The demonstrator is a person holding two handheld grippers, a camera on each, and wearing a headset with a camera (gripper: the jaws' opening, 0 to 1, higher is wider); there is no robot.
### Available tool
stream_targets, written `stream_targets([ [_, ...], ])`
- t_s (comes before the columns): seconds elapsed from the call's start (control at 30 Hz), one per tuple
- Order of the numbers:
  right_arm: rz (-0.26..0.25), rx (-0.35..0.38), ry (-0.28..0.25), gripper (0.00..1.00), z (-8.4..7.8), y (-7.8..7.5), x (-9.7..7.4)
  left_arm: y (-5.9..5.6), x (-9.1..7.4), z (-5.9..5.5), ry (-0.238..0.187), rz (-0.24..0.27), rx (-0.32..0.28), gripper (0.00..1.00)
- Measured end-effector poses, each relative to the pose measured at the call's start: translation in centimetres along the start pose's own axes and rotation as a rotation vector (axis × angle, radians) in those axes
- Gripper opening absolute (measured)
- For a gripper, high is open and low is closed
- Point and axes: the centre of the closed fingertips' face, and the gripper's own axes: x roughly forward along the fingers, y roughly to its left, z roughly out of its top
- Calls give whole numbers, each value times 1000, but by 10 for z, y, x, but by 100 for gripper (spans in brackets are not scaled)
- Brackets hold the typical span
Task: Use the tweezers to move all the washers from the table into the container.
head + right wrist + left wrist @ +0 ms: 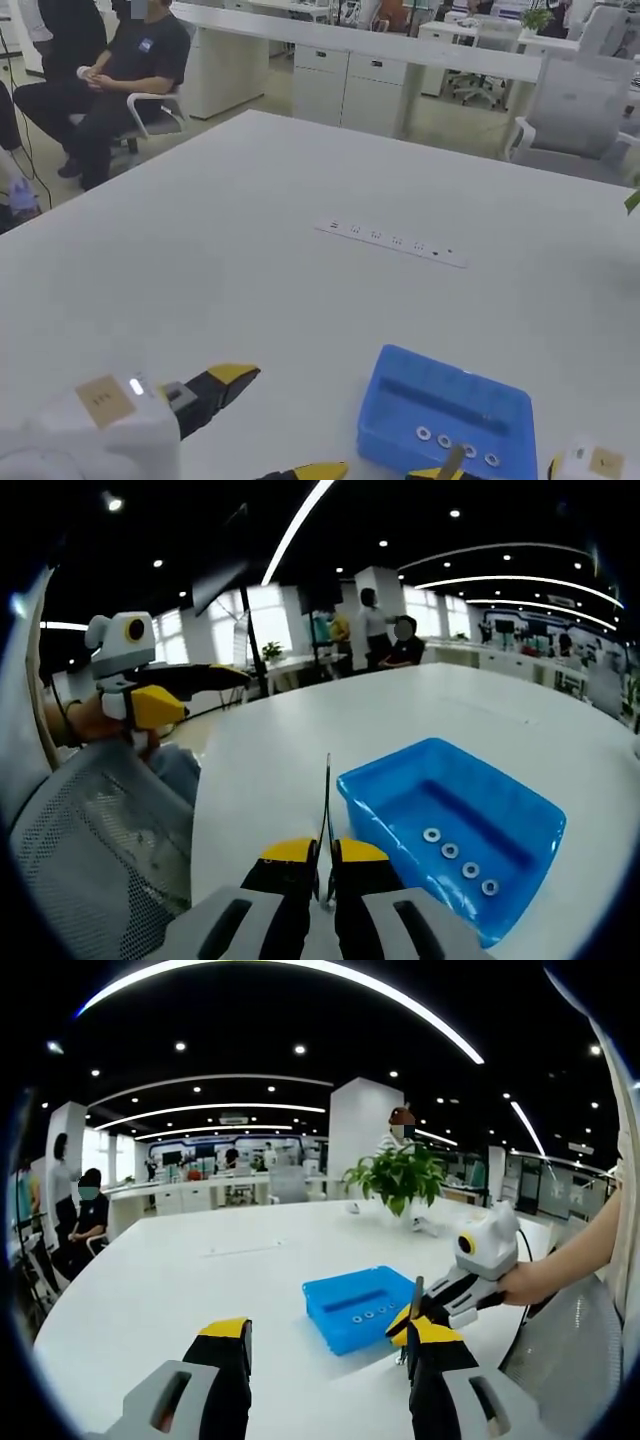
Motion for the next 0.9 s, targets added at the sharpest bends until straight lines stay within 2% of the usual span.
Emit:
stream_targets([
  [0.17, 9, -2, -4, 4, -2, 7, -1, 0, 0, 0, 1, 2, -1, 62],
  [0.27, 2, -36, 4, 4, -4, 9, -3, 0, 0, -1, 3, 0, 1, 62],
  [0.33, -2, -89, 21, 4, -6, 11, -5, -1, 0, -1, 4, -3, 3, 62],
  [0.43, -14, -120, 49, 3, -10, 13, -7, -1, 0, -1, 5, -5, 4, 62],
  [0.5, -29, -130, 74, 3, -11, 13, -9, -2, 0, -1, 5, -7, 4, 62],
  [0.6, -36, -129, 77, 3, -10, 12, -7, -3, 0, -1, 5, -9, 5, 62],
  [0.73, -47, -84, 84, 3, -9, 8, -5, -4, 0, -1, 6, -11, 7, 62],
  [0.8, -57, 23, 83, 3, -8, 6, -5, -4, -1, 0, 3, -10, 8, 62],
  [0.83, -70, 121, 80, 3, -8, 0, -6, -3, -1, 0, 1, -8, 7, 62],
  [0.9, -71, 209, 80, 3, -9, -6, -7, -2, -1, 0, -1, -2, 5, 62],
])
